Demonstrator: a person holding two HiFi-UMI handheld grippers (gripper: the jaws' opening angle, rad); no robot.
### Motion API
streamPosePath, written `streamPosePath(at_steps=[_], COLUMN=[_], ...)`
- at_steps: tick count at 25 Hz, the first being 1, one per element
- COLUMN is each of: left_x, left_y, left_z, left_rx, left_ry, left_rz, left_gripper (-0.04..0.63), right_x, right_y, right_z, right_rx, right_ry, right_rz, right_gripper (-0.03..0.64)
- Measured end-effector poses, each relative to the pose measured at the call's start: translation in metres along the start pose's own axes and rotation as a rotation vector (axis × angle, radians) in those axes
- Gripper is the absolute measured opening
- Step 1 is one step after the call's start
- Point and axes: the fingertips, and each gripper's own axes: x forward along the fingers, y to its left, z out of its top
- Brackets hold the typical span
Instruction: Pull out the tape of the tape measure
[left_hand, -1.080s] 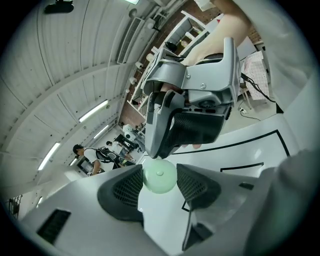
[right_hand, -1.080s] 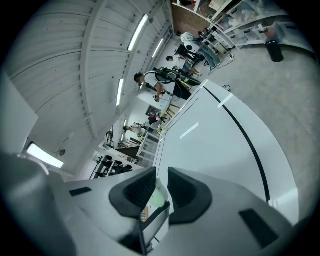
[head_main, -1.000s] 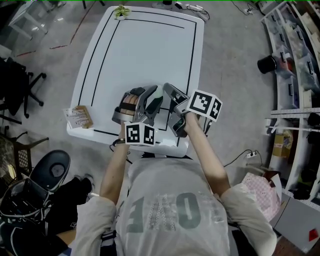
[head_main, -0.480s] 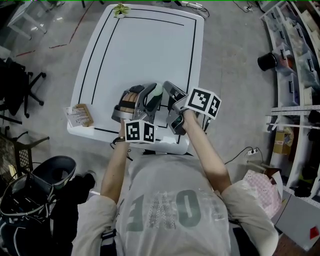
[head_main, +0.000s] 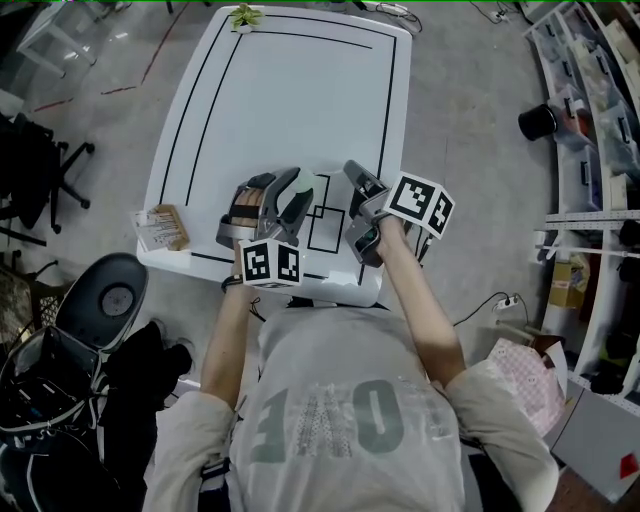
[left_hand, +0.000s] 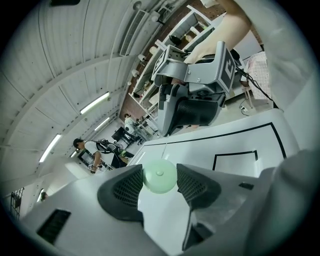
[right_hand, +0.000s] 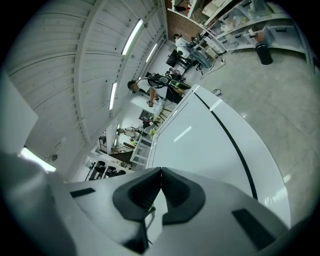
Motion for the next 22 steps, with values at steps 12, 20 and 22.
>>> streamPosePath(at_steps=[12, 20, 22], left_x=[-0.013, -0.012, -0.006], left_y=[0.022, 0.015, 0.008], left_z=[-0.055, -0.071, -0.074], left_rx=[-0.061, -0.140, -0.168], left_ry=[0.132, 0.174, 0.198], left_rz=[0.047, -0.021, -0.085], left_gripper=[0.233, 0.233, 0.233], right_x=[-0.027, -0.049, -0.047], right_y=[-0.040, -0.073, -0.082], right_z=[0.046, 0.071, 0.077], right_rx=[-0.001, 0.005, -0.010], right_ry=[-0.118, -0.169, -0.168], right_rz=[-0.083, -0.142, -0.186], right_gripper=[0.031, 0.031, 0.031])
